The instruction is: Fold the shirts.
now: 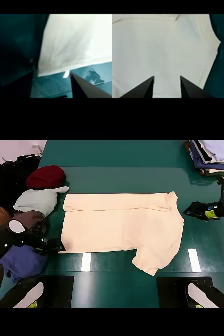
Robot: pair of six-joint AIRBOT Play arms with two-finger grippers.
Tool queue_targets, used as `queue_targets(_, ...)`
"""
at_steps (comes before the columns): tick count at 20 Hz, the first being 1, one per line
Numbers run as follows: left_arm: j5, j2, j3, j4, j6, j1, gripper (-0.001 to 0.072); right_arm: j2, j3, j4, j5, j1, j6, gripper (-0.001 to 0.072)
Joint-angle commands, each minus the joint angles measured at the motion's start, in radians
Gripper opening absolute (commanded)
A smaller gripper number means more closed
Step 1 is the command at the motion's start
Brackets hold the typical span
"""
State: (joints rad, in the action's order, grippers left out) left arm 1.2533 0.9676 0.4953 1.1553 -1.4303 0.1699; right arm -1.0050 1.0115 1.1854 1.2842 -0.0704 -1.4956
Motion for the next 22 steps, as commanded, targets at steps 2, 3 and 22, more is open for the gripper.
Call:
queue_targets(2, -0.040, -0.008, -0.043, -0.041, 0.018, -0.001, 0.0125, 0.010, -0.007, -0.005, 0.035, -0.004, 0.004, 0.0384)
queue_targets(3, -0.061, -0.008, -0.038, -0.044, 0.017, -0.001, 0.0026, 0.010, -0.012, 0.002, 0.060, -0.013, 0.004, 0.0385)
queue_targets(22, -0.064, -0.066, 0.105, -0.068, 0.017, -0.001, 0.0022, -0.051, -0.445, -0.003, 0.023, 0.041, 0.005, 0.0050)
